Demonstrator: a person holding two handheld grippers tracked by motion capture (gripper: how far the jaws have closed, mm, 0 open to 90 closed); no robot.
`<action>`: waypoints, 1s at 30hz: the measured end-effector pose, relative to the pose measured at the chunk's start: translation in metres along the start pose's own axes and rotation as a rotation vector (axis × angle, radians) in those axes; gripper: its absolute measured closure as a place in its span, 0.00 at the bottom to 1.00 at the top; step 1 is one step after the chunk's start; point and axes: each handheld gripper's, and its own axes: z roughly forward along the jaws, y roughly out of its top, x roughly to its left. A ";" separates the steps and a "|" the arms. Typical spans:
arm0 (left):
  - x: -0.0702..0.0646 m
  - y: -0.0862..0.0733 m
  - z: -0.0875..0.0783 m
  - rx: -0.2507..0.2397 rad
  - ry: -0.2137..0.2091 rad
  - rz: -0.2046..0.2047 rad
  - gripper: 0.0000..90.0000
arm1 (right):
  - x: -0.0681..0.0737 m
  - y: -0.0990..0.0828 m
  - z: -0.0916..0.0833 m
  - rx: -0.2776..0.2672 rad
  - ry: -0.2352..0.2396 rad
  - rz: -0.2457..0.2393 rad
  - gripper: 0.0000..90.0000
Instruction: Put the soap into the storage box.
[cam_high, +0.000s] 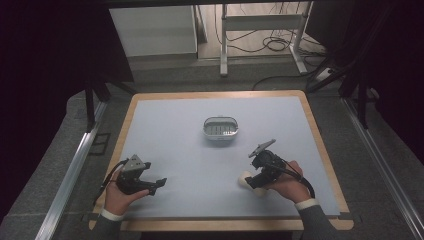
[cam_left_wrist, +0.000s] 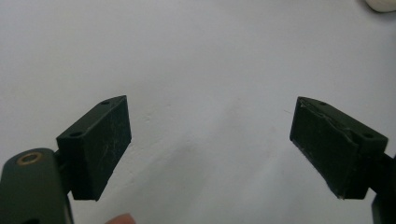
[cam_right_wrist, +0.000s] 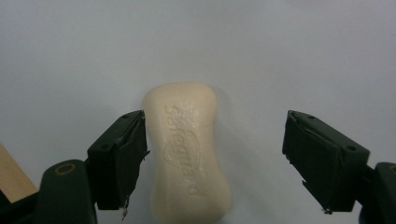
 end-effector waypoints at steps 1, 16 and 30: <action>0.000 0.000 0.000 0.000 0.000 0.000 0.14 | 0.000 0.000 0.000 0.000 0.000 0.000 0.25; -0.001 0.000 0.002 0.007 0.000 0.003 0.14 | 0.009 -0.004 0.026 0.149 0.039 -0.031 0.33; 0.000 -0.001 0.001 0.003 0.002 0.001 0.14 | 0.010 0.001 0.031 0.194 0.018 -0.065 0.55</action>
